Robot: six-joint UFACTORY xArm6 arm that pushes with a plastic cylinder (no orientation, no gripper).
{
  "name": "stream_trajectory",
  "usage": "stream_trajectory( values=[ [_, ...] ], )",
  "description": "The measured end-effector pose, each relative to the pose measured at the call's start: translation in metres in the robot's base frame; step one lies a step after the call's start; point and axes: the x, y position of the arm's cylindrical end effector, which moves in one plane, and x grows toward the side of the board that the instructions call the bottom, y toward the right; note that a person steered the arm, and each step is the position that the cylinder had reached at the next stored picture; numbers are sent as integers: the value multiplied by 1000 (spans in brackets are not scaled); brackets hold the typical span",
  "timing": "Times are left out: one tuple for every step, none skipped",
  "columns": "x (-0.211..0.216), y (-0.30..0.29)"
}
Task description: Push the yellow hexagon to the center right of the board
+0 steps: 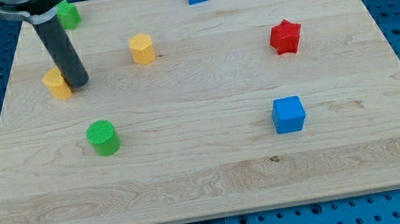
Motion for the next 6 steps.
stream_trajectory(
  values=[
    [0,-11],
    [0,-13],
    [-5,23],
    [-33,32],
    [-48,32],
    [-48,32]
  ],
)
